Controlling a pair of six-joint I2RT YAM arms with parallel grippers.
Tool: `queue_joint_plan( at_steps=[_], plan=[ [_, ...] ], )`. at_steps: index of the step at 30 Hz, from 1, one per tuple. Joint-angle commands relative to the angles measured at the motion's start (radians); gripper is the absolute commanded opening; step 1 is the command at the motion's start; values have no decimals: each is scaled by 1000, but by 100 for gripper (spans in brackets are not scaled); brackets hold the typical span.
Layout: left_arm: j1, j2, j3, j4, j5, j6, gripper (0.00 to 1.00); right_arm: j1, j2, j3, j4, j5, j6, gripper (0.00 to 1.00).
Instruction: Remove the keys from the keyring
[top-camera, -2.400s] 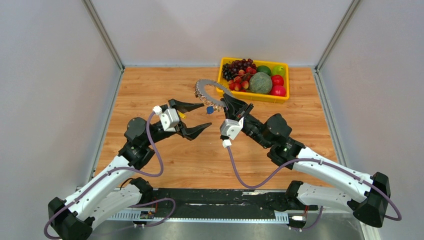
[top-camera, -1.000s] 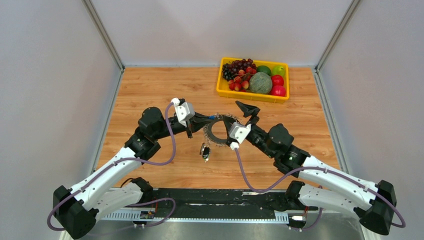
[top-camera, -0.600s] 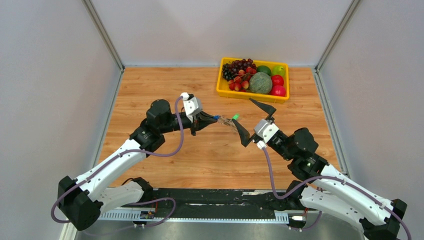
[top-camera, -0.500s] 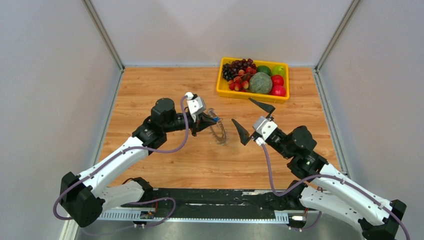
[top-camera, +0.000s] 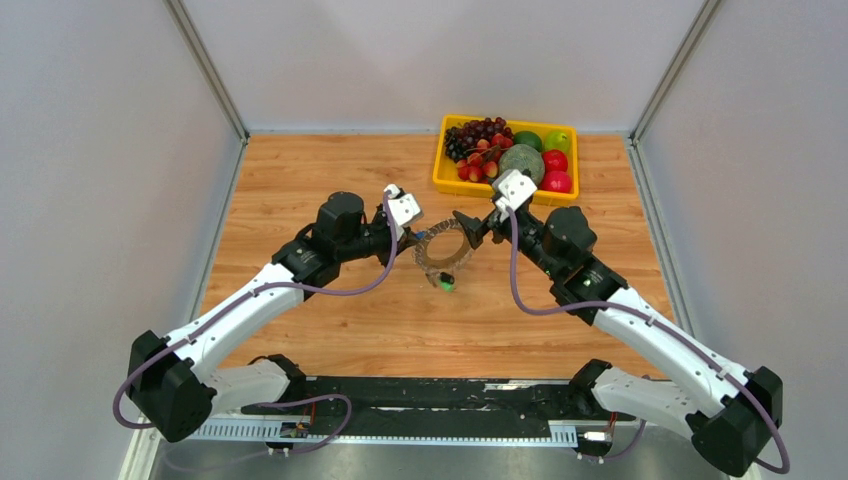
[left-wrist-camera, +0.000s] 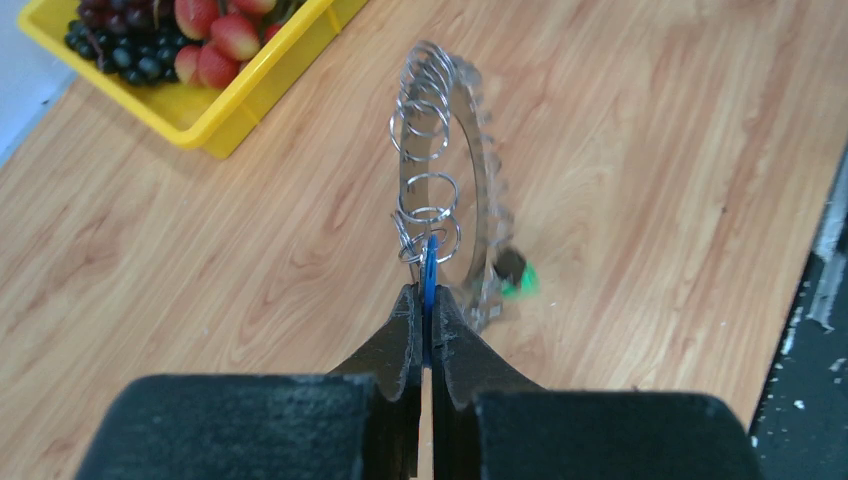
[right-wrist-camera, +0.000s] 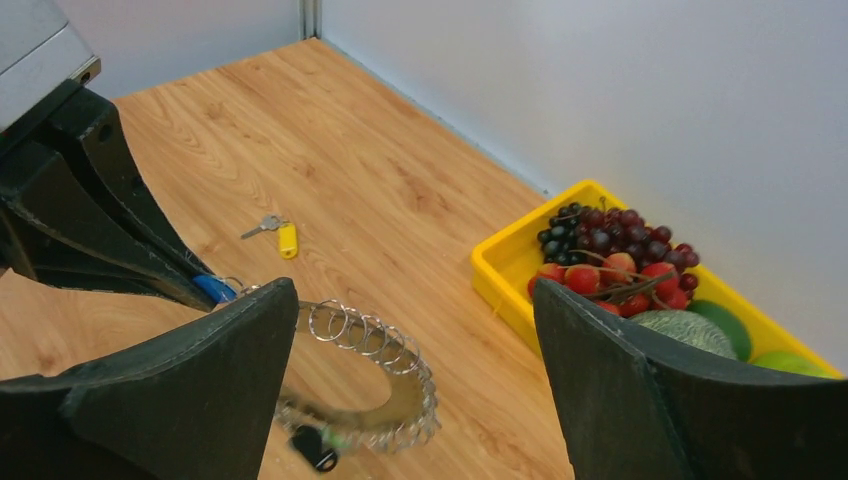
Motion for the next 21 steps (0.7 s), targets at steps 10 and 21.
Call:
queue_joint_plan(
  at_steps=[10, 21],
  plan=[
    [-103, 184, 314, -353, -321, 75, 0, -83, 54, 60, -46, -114, 257, 97],
    [-295, 261, 466, -579, -827, 254, 0, -89, 6, 4, -42, 225, 350, 100]
  ],
)
